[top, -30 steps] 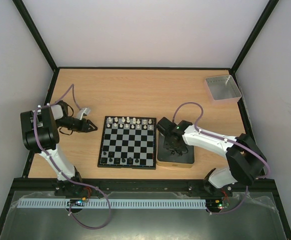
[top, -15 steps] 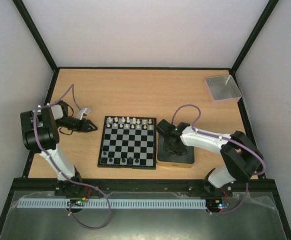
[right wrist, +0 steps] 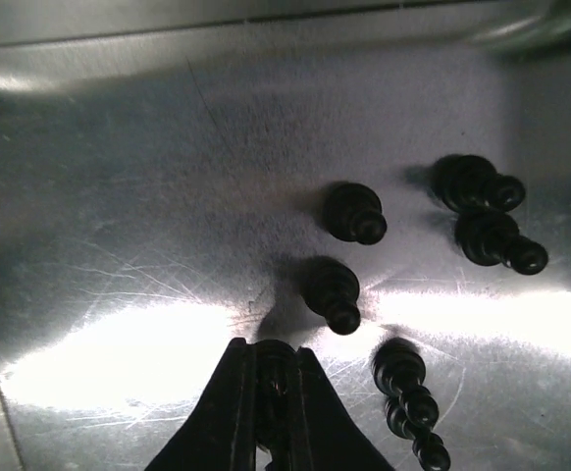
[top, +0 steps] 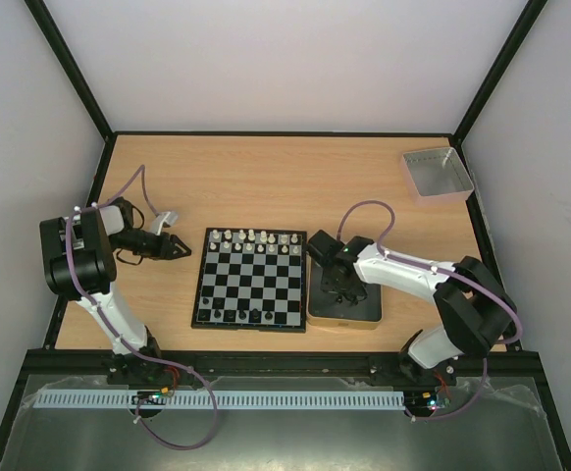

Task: Set up the chess pieces on the board
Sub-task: Pick up the chess piece from the storage box.

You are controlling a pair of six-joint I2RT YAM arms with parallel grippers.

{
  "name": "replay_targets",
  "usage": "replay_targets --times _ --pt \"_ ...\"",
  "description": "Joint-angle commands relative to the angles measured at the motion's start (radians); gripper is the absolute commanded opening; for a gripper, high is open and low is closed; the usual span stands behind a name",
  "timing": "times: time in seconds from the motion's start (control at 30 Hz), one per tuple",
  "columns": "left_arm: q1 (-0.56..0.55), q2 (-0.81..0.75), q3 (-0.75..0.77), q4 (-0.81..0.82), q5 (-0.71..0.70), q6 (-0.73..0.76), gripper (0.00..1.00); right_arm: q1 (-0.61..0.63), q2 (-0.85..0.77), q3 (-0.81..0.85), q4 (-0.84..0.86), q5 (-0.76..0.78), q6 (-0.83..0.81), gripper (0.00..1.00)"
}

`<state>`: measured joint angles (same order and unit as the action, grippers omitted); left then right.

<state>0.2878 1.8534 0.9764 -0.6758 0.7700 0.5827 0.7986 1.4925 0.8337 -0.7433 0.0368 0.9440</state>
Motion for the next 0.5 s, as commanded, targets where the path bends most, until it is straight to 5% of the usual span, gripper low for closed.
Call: replay_targets --times 0.0,0.3,0.47 --pt "0.004 0.094 -0.052 0.023 -0.231 0.002 0.46 -0.004 -0.025 0.064 -0.085 0.060 -0.004 0.04" --pt "0.007 0.101 -0.048 0.018 -0.225 0.008 0.46 0.020 -0.066 0.135 -0.165 0.071 0.019 0.02" --pt "0.007 0.099 -0.048 0.017 -0.225 0.008 0.46 0.156 -0.036 0.239 -0.216 0.080 0.095 0.02"
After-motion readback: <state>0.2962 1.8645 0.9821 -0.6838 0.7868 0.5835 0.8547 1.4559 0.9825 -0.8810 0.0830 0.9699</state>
